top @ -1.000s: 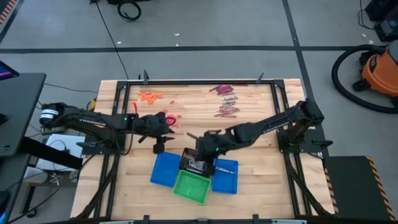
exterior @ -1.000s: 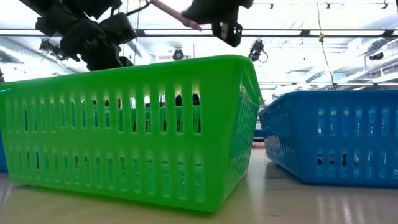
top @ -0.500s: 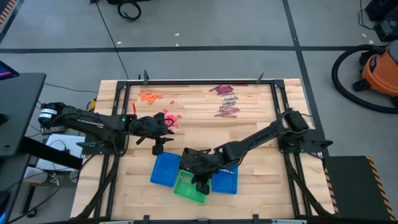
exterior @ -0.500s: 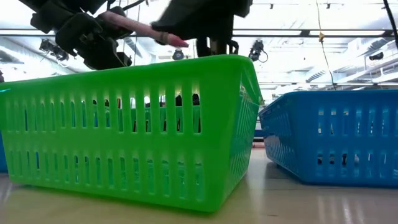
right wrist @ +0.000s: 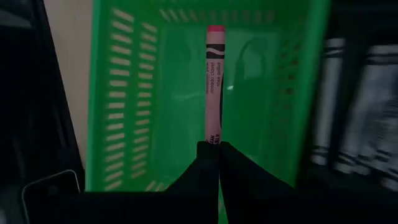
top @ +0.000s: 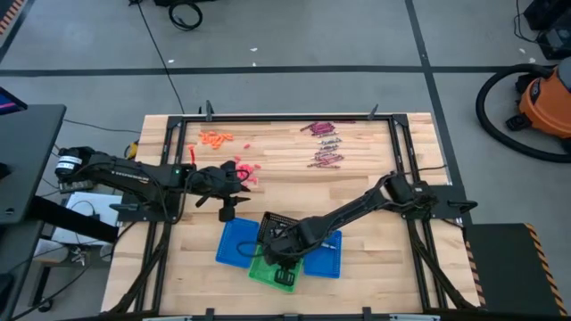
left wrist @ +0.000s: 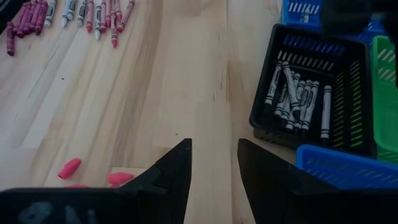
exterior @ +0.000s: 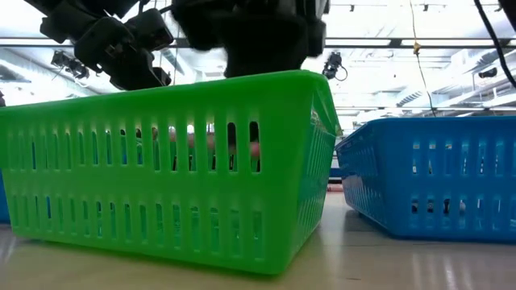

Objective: Sort crayons
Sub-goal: Put the pink crayon into the green bin

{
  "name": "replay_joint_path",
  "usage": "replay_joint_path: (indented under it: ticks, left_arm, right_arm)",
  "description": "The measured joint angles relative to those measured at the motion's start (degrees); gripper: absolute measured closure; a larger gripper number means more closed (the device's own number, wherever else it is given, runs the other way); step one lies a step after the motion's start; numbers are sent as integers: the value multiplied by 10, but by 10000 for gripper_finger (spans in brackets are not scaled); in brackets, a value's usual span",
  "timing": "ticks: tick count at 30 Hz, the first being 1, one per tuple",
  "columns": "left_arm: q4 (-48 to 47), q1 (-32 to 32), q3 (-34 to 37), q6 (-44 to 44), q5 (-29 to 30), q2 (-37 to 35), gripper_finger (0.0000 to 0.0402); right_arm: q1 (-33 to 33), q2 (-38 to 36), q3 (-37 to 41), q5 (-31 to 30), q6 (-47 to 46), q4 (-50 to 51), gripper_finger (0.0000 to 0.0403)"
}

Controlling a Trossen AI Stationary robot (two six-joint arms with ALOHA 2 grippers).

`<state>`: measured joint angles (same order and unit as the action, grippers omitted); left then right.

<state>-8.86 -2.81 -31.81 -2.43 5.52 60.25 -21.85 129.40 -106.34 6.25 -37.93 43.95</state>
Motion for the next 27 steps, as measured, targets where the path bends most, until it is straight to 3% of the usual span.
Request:
replay_joint_path:
  ticks: [6,15,20,27]
  left_arm:
    - [1,0,0,-6,0,0,260]
    - [3,0,1,-6,1,1,260]
    - [5,0,1,-4,1,1,260]
    - [5,-1,1,-4,1,1,260]
  right_arm:
    - [0,19,-7,31,6,-2,383]
    - [2,16,-7,37,11,-1,327]
    - [9,10,-19,56,40,25,314]
    - [23,-45,-33,-31,126,105,317]
